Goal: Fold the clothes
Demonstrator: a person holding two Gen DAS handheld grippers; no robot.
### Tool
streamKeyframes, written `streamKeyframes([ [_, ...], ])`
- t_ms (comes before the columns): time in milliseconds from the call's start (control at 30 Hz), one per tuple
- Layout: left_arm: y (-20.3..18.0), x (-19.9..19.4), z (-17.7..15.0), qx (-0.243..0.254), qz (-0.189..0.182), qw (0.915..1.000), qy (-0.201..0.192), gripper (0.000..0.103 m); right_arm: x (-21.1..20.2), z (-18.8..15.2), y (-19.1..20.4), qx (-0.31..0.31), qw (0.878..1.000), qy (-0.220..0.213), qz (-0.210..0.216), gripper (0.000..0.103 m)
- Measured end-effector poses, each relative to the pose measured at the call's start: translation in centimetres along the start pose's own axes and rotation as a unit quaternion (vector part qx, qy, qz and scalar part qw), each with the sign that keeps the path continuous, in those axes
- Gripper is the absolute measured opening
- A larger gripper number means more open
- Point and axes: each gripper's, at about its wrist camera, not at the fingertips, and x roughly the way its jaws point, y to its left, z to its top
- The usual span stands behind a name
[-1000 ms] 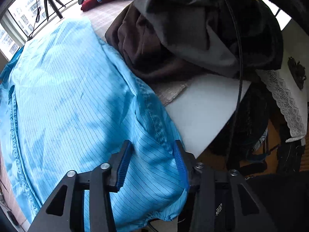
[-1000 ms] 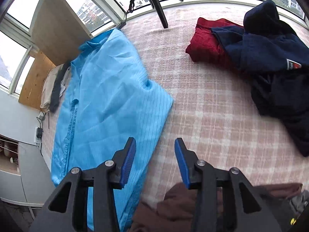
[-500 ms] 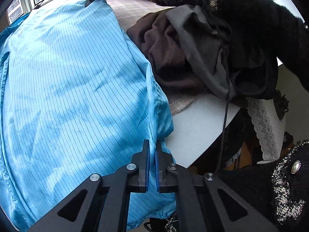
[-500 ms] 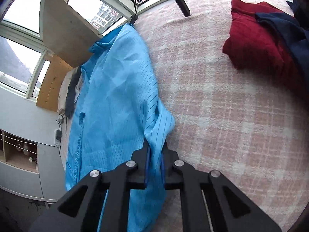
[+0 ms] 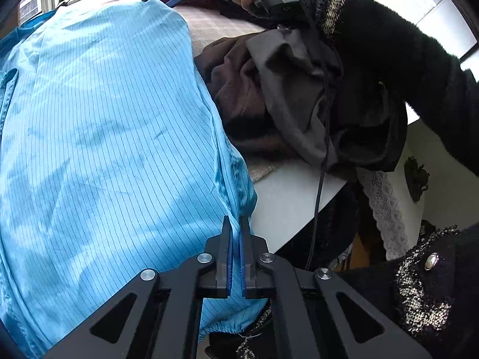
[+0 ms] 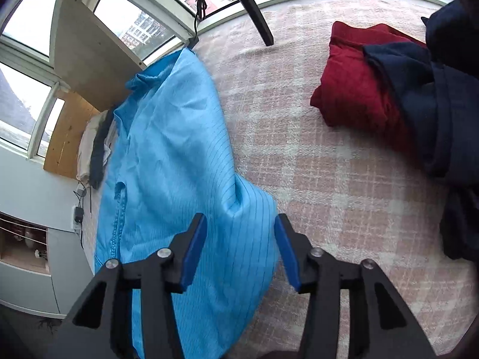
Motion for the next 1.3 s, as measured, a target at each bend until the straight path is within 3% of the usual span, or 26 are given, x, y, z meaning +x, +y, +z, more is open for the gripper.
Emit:
streamKeyframes([
  [167,1.1,-0.7,-0.3,-0.031,-0.031,0.9989,-0.015,0.002,1.6,-0.5,-0.5,0.02,1.0,0.02,-0.006,0.049],
  [233,1.5,-0.8,-0.4,-0.038,-0.033,0.9986,-0.017,0.003,2.1,-0.5,-0.4,0.023,0.999,0.025,-0.009,0.021],
  [267,1.4,-0.9,-0.5,-0.04,-0.031,0.9985,-0.018,0.005,2.2,-0.6,-0.2,0.02,0.999,0.024,-0.013,0.017],
  [333,1.0,-1.3,-1.0,-0.041,-0.028,0.9984,-0.026,0.011,2.2,-0.5,0.5,0.008,0.999,0.019,-0.028,0.014],
  [400,0.2,-1.8,-1.6,-0.032,-0.022,0.9984,-0.04,0.034,2.3,-0.4,1.0,0.0,0.999,0.018,-0.041,0.013],
  [533,-1.5,-0.3,-1.4,0.0,0.005,0.9994,-0.034,0.039,2.4,-0.3,0.9,0.014,0.999,0.028,-0.039,0.016],
  [600,-1.7,1.2,-1.1,0.011,0.037,0.999,-0.022,0.036,2.5,-0.3,0.6,0.02,0.998,0.031,-0.044,0.016],
  [633,-1.9,1.9,-0.9,0.016,0.053,0.9983,-0.017,0.028,2.5,-0.4,0.5,0.022,0.998,0.029,-0.045,0.017],
  [667,-1.7,2.3,-0.9,0.014,0.058,0.9981,-0.014,0.008,2.5,-0.5,0.5,0.023,0.998,0.028,-0.047,0.017],
  [833,1.3,0.5,-1.5,-0.057,-0.01,0.9975,-0.041,0.002,1.2,-0.3,2.3,0.013,0.999,0.005,-0.045,0.006],
  [933,3.6,-3.0,-2.8,-0.108,-0.051,0.9891,-0.087,0.002,-0.5,0.6,5.4,0.009,1.0,-0.018,-0.023,0.005],
  [1033,6.0,-6.5,-5.5,-0.155,-0.059,0.9768,-0.136,0.002,-0.7,1.6,10.7,-0.027,0.999,-0.023,-0.007,0.005],
  [1167,9.3,-8.6,-9.5,-0.22,-0.045,0.96,-0.167,0.002,2.1,2.5,19.0,-0.095,0.995,0.001,-0.003,0.005],
  [1300,12.6,-8.9,-13.3,-0.283,-0.027,0.9424,-0.177,0.002,9.1,2.2,25.7,-0.154,0.987,0.051,-0.016,0.006],
])
